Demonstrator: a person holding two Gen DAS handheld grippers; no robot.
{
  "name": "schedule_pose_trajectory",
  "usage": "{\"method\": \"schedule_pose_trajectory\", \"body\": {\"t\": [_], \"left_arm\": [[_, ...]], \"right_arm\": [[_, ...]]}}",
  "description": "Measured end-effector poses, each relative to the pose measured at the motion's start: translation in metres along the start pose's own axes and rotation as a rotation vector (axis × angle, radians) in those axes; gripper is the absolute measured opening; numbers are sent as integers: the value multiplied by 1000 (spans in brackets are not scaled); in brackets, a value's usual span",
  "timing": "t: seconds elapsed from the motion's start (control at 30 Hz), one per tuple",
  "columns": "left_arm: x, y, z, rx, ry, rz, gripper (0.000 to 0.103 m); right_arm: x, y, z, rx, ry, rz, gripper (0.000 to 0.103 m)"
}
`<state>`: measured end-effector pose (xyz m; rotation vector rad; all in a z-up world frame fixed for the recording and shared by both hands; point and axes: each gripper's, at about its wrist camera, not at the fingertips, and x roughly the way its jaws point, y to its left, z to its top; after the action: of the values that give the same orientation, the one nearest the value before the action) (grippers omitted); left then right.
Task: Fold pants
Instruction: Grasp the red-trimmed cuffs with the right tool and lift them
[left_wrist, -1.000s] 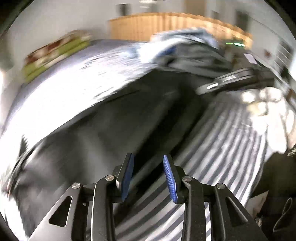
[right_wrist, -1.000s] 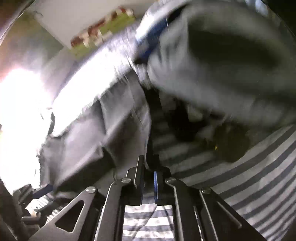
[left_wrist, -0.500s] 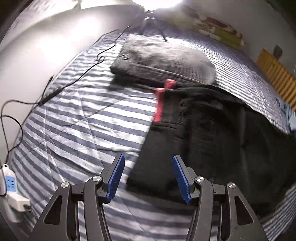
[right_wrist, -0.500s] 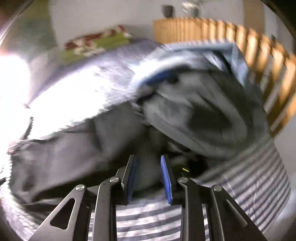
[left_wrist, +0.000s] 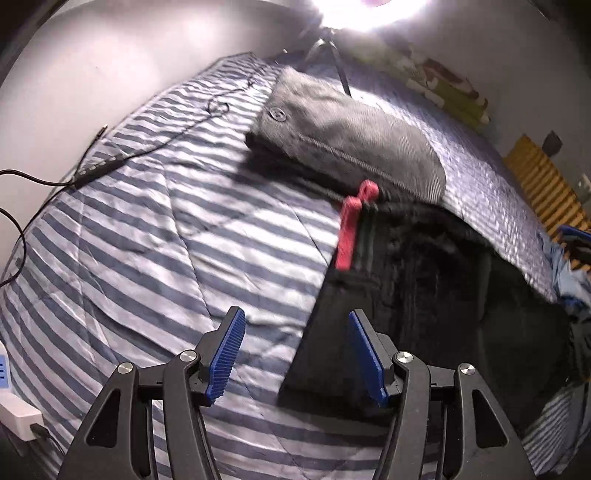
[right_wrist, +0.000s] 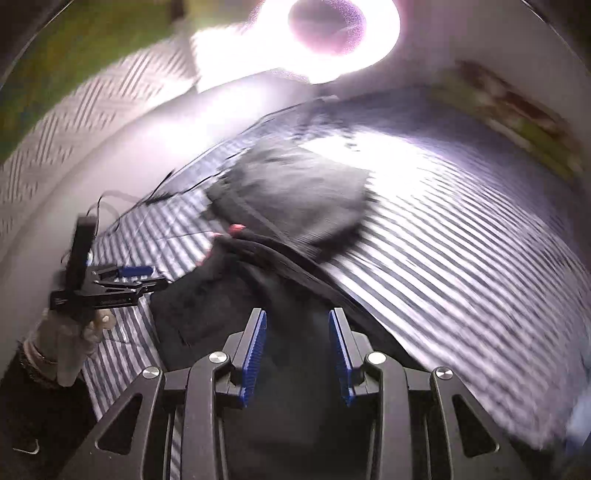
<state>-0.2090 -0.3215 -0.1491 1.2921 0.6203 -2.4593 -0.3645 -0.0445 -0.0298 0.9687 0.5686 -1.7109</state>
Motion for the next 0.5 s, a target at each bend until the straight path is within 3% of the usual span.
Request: {"method": "schedule_pose_trajectory", "body": {"t": [0.23,0.5], "left_arm": [[7,11,3,47,24,7,62],[15,29,-2,45,63,-39,62]], "right_arm": [[105,24,44,-117,127,17,32],[156,45,61,-223,180,50,32]]}}
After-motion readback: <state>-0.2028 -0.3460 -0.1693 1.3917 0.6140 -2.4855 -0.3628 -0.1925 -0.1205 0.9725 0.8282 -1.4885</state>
